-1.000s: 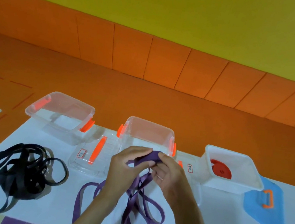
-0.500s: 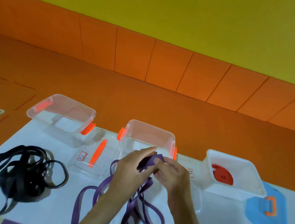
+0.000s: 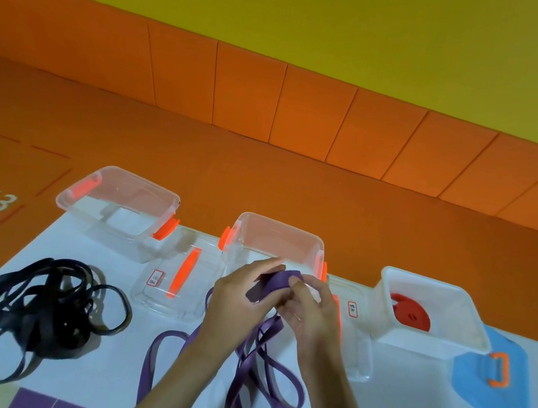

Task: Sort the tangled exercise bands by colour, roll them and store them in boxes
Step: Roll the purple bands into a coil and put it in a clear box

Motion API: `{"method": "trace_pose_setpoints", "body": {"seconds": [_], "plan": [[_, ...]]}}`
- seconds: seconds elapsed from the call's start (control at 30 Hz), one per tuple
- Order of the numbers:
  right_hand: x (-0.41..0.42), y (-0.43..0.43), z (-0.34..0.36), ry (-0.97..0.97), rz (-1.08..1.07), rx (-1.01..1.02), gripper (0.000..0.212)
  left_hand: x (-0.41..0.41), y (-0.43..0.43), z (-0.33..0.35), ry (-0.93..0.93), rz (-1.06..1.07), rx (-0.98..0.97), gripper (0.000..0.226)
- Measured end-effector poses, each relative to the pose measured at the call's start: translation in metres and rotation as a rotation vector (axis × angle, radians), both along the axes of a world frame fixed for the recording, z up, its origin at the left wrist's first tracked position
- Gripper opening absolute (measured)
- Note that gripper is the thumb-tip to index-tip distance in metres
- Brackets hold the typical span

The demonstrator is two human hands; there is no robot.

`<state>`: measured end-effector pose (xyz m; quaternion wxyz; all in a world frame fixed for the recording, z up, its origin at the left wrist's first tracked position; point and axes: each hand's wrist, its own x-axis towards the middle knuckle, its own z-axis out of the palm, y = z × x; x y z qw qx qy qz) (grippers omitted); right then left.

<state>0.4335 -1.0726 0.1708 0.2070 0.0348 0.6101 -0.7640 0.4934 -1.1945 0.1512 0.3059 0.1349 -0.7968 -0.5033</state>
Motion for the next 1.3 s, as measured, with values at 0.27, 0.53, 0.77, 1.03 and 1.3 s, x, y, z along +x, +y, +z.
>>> {"method": "trace_pose_setpoints", "body": {"seconds": [0.27, 0.53, 0.77, 1.03, 1.3], "plan": [[-0.007, 0.008, -0.007, 0.068, 0.145, 0.009, 0.026, 0.002, -0.012, -0.003, -0.027, -0.063, 0.332, 0.032], [-0.017, 0.013, -0.001, 0.157, 0.264, -0.024, 0.033, 0.004, -0.014, 0.003, 0.037, -0.130, 0.560, 0.028], [-0.004, 0.010, 0.003, 0.371, 0.175, 0.057, 0.028, 0.006, -0.015, 0.009, 0.058, -0.136, 0.659, 0.032], [-0.012, 0.010, 0.007, 0.505, 0.274, 0.256, 0.019, 0.002, -0.037, 0.013, 0.084, -0.137, 0.506, 0.024], [-0.032, 0.025, 0.022, 0.462, 0.355, 0.173, 0.023, -0.001, -0.034, 0.018, 0.094, -0.269, 0.438, 0.025]]}}
